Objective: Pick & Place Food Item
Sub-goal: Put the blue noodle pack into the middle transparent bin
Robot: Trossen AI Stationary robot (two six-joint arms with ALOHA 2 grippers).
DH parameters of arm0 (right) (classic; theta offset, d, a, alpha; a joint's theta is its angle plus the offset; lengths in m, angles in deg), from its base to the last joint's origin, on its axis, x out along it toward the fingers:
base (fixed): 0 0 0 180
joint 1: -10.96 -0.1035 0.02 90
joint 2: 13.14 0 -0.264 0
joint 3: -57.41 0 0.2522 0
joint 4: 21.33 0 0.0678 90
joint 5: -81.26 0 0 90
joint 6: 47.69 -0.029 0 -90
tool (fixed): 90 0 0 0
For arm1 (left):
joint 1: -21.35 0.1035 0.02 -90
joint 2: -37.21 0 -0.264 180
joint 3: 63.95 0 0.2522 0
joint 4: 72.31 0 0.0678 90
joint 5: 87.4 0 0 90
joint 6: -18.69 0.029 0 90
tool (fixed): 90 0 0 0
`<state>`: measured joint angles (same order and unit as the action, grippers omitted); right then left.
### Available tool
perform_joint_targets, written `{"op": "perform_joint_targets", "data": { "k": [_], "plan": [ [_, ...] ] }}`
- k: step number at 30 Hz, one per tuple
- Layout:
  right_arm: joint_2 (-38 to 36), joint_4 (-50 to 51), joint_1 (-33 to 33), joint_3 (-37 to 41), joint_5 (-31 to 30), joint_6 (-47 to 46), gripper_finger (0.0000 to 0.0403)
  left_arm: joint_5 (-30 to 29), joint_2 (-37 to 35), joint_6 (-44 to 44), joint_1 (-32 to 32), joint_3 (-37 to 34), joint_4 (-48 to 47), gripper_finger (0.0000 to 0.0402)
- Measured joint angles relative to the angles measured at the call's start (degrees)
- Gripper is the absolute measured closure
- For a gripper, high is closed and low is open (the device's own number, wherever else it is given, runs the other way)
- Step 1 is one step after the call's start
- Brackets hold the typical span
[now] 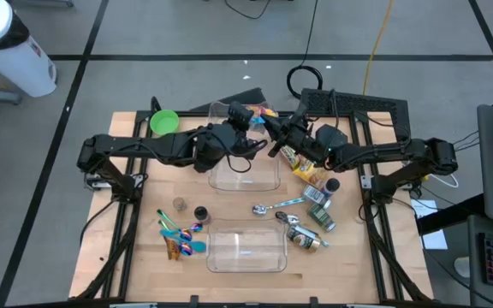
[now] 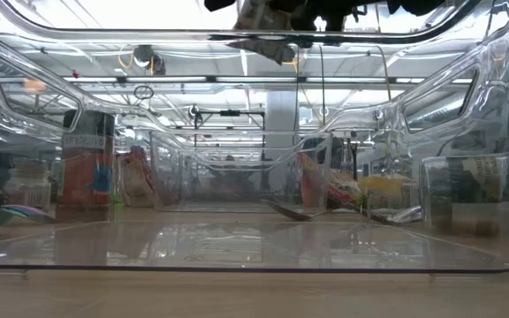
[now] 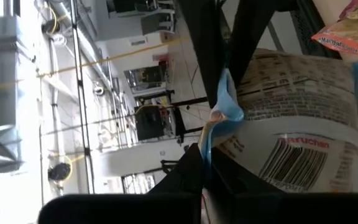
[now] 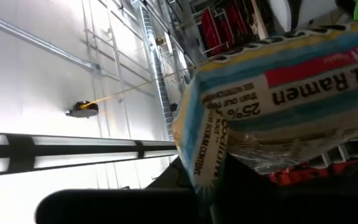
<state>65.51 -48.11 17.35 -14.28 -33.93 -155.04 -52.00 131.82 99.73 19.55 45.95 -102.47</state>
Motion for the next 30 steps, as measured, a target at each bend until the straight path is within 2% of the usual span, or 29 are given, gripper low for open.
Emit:
{"op": "perform_joint_targets", "data": {
  "k": [10, 12, 15, 22, 25, 28, 30],
  "plan": [
    [0.0, -0.96, 3.86, -0.07, 6.24, 3.69, 0.0402, -0.48, -1.53, -13.02, 0.65, -0.06, -0.3, 0.0381],
    [0.0, -1.1, 4.57, -0.09, 7.43, 3.7, 0.0402, 0.98, -2.55, -16.47, 0.69, -0.07, -0.25, 0.0381],
    [-0.02, -1.27, 5.6, -0.14, 9.11, 4.66, 0.0403, 4.82, -4.76, -22.92, 0.9, -0.07, -1.26, 0.038],
    [0.0, -0.74, 7.2, -0.09, 8.89, 4.77, 0.0403, 12.35, -9.66, -38.66, 3.24, 0.09, -7.76, 0.0379],
    [0.0, -0.56, 8.12, -0.09, 11.95, 6.57, 0.0403, 16.45, -10.35, -47.6, 5.14, -0.01, -11.74, 0.0366],
    [0.0, 1.51, 9.35, -0.09, 17.57, 9.24, 0.0403, 23.93, -11.63, -60.29, 8.55, -0.02, -15.32, 0.0332],
    [0.0, 3.3, 10.19, -0.09, 21.73, 10.99, 0.0403, 32.4, -12.39, -69.07, 11.92, -0.02, -17.61, 0.0303]
  ]
}}
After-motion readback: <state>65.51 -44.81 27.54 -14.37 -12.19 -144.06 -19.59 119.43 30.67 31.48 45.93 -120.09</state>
